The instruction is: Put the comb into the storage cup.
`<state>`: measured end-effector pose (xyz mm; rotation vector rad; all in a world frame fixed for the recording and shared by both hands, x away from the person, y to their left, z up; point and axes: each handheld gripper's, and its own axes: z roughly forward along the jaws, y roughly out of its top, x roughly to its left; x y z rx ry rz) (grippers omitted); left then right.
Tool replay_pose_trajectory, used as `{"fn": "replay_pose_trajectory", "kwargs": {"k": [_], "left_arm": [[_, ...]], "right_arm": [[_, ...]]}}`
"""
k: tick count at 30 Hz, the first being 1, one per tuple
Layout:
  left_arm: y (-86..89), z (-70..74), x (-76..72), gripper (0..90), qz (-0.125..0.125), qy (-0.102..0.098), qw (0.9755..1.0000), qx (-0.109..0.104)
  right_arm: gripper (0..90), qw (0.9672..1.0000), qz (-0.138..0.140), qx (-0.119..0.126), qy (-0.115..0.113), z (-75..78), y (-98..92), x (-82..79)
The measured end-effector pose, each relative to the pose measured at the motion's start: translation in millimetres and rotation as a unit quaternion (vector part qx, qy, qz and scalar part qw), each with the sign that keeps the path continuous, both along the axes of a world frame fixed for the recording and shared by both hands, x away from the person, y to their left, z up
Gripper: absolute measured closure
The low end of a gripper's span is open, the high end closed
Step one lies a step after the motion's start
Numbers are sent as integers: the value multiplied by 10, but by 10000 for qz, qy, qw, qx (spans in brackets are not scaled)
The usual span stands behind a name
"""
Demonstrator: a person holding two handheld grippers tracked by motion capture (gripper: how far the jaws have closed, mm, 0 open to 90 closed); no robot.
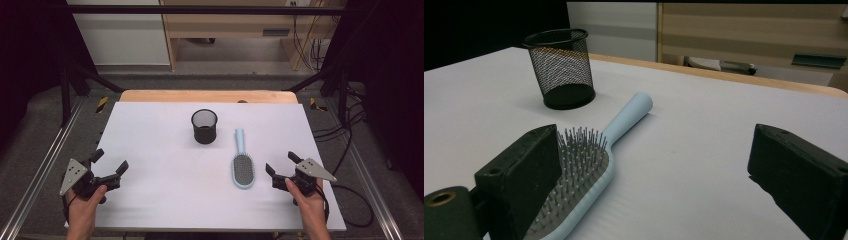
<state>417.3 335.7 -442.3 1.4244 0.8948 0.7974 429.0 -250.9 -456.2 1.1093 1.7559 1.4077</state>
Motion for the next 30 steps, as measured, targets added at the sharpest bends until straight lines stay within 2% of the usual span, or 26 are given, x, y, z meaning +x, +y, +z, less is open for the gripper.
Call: {"fn": "replay_pose_trajectory", "kwargs": {"k": [3, 7, 12, 15, 18, 19, 22, 24, 25, 26, 27, 28, 30], "left_arm": [[-4, 3, 1, 7, -5, -38, 10000, -6], [-17, 8, -1, 7, -12, -82, 10000, 11], [-30, 5, 8, 7, -28, -62, 10000, 32], [-25, 3, 1, 5, 24, -18, 10000, 45], [-2, 3, -4, 5, 144, 38, 9999, -28], [11, 2, -1, 5, 119, 27, 9999, -87], [16, -1, 1, 6, 133, -5, 9999, -70], [12, 4, -2, 8, 152, -14, 9999, -66], [5, 10, -6, 8, 161, -31, 9998, -65], [-16, 19, -19, 9, 149, -47, 9999, -49], [-16, 19, -19, 9, 149, -47, 9999, -49], [-29, 19, -23, 9, 128, -49, 9999, -30], [-72, 15, -29, 9, 22, -37, 10000, 37]], "right_arm": [[67, 10000, -73, 33, -10, -3, 3, 8], [61, 9998, -119, 102, 108, -4, 9, 9], [50, 9992, -25, 148, 377, -13, 10, 24], [53, 9991, 26, 110, 410, -15, 25, 35], [74, 9984, 11, 335, 450, 25, 82, 57], [86, 9987, -1, 254, 448, 57, 102, 79], [108, 9989, -28, 73, 468, 173, 171, 168], [118, 9985, 15, -174, 512, 247, 222, 241], [118, 9985, 15, -174, 512, 247, 222, 241], [137, 9975, -51, -415, 561, 329, 273, 312], [137, 9975, -51, -415, 561, 329, 273, 312], [146, 9963, -49, -585, 633, 405, 319, 397], [147, 9951, 2, -738, 663, 476, 371, 481]]}}
